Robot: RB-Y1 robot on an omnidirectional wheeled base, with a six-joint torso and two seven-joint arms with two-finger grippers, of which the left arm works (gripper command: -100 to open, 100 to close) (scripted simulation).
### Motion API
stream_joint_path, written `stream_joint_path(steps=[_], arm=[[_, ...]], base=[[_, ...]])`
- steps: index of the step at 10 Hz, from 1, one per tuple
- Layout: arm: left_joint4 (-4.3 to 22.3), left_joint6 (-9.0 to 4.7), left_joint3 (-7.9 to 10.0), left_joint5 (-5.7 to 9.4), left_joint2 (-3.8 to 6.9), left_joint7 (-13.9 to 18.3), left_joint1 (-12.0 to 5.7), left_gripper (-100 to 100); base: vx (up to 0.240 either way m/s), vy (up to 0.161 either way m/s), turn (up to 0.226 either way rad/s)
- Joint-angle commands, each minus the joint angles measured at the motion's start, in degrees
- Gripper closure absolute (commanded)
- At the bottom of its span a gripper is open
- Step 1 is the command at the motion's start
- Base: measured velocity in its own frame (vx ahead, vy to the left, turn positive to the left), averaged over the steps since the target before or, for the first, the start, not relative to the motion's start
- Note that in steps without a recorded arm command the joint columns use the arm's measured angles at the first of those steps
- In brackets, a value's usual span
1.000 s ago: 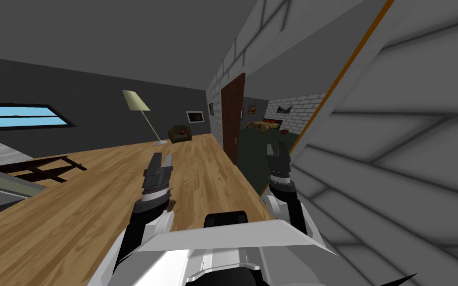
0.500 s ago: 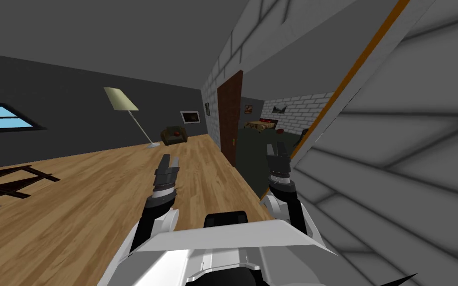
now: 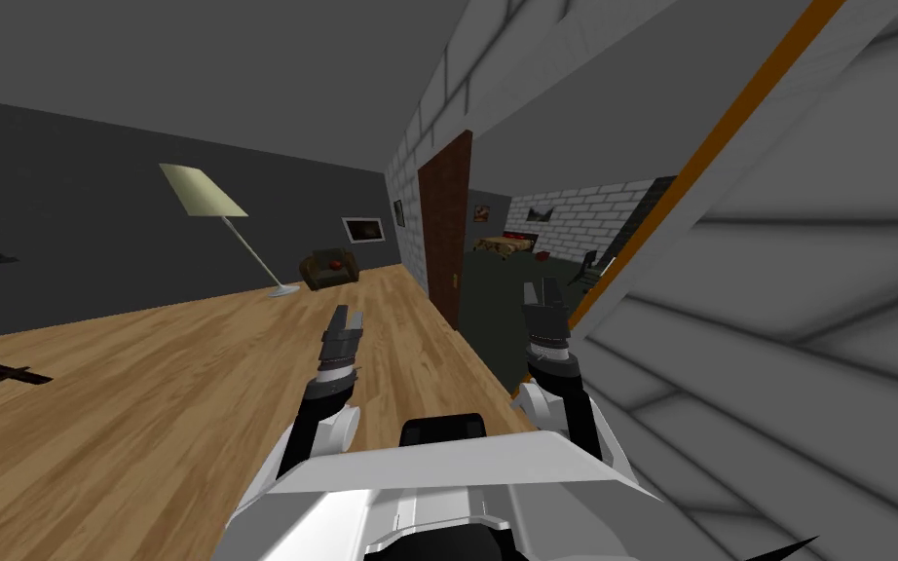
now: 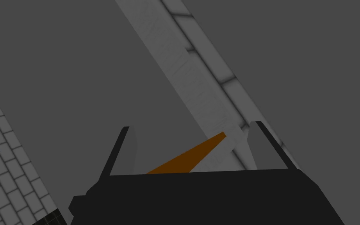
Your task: Push the door open
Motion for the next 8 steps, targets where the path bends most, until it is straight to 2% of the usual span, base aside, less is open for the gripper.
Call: stream_joint_path(steps=[1,2,5,7,8], arm=[[2.36,-0.03,-1.08,0.47,0.27,0.02,-1.26,-100],[4.08,-0.2,-1.74,0.83,0.49,0.1,-2.04,-100],[6.95,-0.49,-2.83,1.44,0.8,0.22,-3.34,-100],[10.84,-0.89,-4.31,2.27,1.2,0.39,-5.09,-100],[11.89,-1.0,-4.71,2.49,1.27,0.44,-5.57,-100]], base=[[0.164,0.051,-0.153],[0.185,0.048,-0.125],[0.122,0.039,-0.091],[0.152,0.045,-0.171],[0.161,0.047,-0.114]])
